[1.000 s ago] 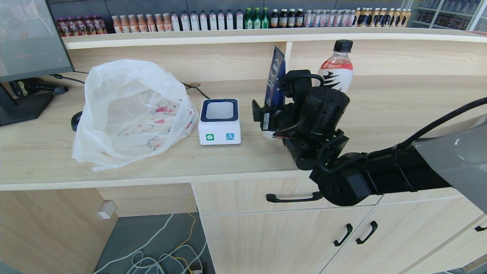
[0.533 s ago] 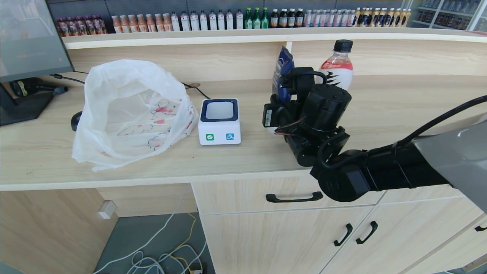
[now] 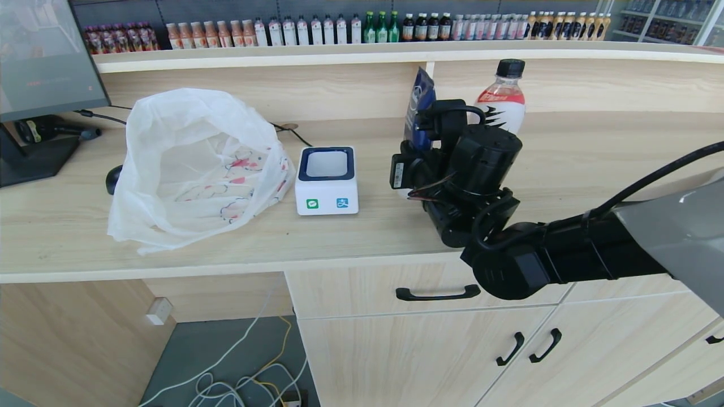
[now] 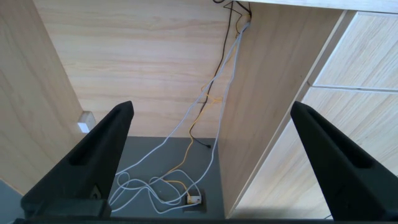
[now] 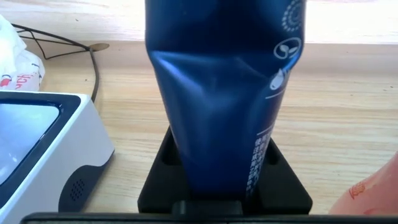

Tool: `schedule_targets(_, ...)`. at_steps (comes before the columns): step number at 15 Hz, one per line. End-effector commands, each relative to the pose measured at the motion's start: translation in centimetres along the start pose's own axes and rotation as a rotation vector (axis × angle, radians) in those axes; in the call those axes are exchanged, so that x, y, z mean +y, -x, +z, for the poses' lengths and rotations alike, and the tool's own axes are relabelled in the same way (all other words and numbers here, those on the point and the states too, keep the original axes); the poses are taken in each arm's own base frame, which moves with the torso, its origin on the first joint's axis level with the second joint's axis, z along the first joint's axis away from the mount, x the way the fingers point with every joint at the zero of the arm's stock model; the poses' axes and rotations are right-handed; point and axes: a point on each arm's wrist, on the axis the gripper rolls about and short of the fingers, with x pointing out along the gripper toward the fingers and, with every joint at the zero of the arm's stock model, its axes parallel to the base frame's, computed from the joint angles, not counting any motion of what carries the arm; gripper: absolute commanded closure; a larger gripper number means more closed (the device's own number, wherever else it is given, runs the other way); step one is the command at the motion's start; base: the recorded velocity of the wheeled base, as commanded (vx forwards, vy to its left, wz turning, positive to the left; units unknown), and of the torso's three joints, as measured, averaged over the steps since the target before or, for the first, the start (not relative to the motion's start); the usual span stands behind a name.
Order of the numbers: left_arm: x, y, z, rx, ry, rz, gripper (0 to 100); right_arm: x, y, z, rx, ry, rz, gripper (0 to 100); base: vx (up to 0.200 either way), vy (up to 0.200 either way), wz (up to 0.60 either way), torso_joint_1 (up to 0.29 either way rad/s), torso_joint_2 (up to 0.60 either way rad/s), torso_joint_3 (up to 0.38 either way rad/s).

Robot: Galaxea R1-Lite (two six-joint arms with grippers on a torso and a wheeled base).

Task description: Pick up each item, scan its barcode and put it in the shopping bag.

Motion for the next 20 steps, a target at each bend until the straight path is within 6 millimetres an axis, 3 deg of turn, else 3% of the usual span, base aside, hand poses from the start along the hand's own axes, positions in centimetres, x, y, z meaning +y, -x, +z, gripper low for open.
schedule_targets(1, 0.0, 0.0, 0.0, 0.0, 0.0, 0.001, 0, -0.1, 0.1, 0.5, -0.01, -0.005, 0.0, 100, 0.0, 0.0, 0.0, 0.0, 0.0, 0.0)
schedule_targets(8, 0.0, 0.0, 0.0, 0.0, 0.0, 0.001, 0, 0.8, 1.6, 2.8, -0.046, -0.027, 0.025, 100, 0.0, 0.0, 0.0, 0.0, 0.0, 0.0)
schedule_targets(13, 0.0, 0.0, 0.0, 0.0, 0.0, 0.001, 0, 1.6, 4.3, 6.4, -0.096, -0.062, 0.059, 100, 0.0, 0.0, 0.0, 0.0, 0.0, 0.0)
schedule_targets(17, 0.0, 0.0, 0.0, 0.0, 0.0, 0.001, 0, -0.3, 7.7, 9.0, -0.112, -0.033, 0.075, 100, 0.0, 0.0, 0.0, 0.0, 0.0, 0.0)
schedule_targets(20, 0.0, 0.0, 0.0, 0.0, 0.0, 0.001, 0, -1.4, 10.0, 9.7, -0.105, -0.034, 0.088, 100, 0.0, 0.0, 0.0, 0.0, 0.0, 0.0)
